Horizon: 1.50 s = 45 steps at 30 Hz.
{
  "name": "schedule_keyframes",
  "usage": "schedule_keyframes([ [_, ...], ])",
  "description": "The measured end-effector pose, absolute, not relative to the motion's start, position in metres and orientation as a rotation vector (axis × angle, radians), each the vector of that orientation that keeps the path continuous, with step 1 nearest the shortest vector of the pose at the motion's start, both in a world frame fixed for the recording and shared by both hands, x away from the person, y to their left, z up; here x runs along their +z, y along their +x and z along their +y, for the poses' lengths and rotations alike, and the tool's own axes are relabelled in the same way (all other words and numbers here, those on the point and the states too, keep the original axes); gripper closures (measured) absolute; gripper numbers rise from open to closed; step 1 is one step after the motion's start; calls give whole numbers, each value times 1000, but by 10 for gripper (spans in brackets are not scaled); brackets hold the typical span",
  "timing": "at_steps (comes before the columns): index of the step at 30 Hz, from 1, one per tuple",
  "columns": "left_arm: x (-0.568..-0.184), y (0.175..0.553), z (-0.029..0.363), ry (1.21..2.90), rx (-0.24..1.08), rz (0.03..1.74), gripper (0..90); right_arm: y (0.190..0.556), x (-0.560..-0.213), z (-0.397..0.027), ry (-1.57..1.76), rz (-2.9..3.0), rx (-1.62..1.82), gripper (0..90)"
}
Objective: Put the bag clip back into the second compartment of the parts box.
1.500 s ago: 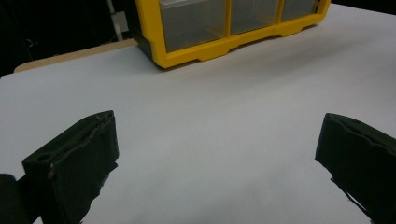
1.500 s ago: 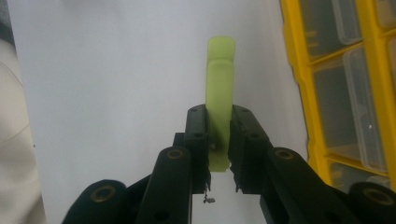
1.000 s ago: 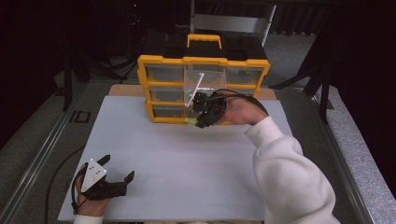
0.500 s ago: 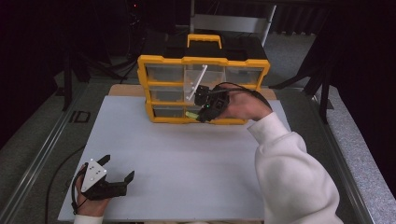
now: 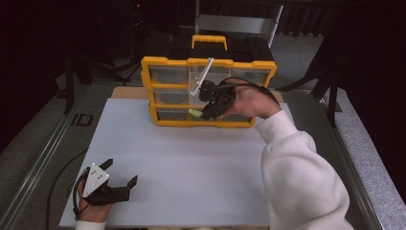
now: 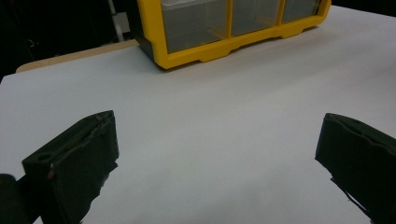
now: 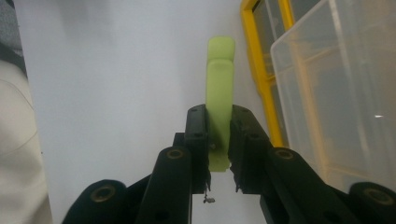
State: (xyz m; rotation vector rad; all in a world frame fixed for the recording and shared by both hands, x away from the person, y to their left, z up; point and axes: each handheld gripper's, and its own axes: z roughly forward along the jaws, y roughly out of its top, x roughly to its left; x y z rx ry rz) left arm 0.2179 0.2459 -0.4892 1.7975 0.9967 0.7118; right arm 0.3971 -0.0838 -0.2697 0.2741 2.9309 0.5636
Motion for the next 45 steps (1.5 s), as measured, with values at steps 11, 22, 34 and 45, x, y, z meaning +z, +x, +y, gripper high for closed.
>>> schedule_keyframes([
  [11,-489,218,246,1796,710,995,1,398,-258,-79,250,2923,587,779],
  [22,-489,218,246,1793,710,995,1,402,-246,-79,265,2911,599,779],
  [34,-489,218,246,1788,710,996,2,406,-232,-79,281,2891,613,779],
  [45,-489,218,246,1788,710,997,1,411,-223,-84,318,2875,655,779],
])
